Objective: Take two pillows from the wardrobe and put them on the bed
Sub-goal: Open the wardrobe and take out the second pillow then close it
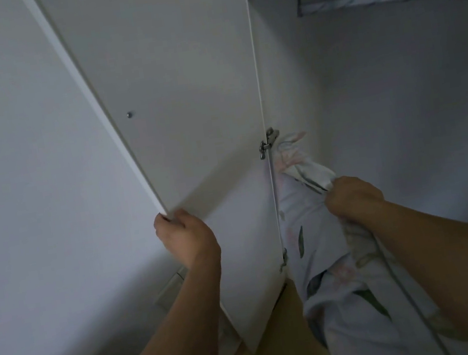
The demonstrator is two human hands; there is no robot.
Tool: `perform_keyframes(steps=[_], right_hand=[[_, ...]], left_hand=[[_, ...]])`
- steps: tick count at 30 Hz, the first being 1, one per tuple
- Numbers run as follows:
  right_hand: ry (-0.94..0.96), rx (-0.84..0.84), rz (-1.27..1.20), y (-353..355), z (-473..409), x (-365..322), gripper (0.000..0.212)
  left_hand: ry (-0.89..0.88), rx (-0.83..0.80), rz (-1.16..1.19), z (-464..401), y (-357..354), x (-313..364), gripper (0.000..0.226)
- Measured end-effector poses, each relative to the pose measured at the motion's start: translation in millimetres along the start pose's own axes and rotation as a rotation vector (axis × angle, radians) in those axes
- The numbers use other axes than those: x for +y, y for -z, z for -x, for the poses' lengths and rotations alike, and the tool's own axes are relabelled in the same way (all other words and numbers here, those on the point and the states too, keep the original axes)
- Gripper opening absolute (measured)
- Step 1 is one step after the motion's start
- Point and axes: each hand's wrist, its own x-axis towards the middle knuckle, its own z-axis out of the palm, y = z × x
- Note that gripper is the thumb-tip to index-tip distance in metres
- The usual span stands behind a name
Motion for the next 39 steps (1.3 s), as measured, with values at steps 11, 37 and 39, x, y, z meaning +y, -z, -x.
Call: perform_keyframes(steps=[11, 37, 39], right_hand=[[-0.122, -0.021, -0.059, 8.1, 2.6, 68.6, 0.047], [-0.713, 0.038, -0.265, 35.0, -31.7, 227.7, 0.048], [-0.749, 0.032, -0.272, 30.5, -39.3, 223.9, 0.046]], left_hand=[[-0.576, -0.555, -0.056, 127.8, -0.2, -11.6, 0.045], [-1.664, -1.125, -0.368, 218.1, -257.9, 0.7, 0.092], [-1.689, -1.123, -0.333, 217.2, -269.0, -3.7, 0.090]])
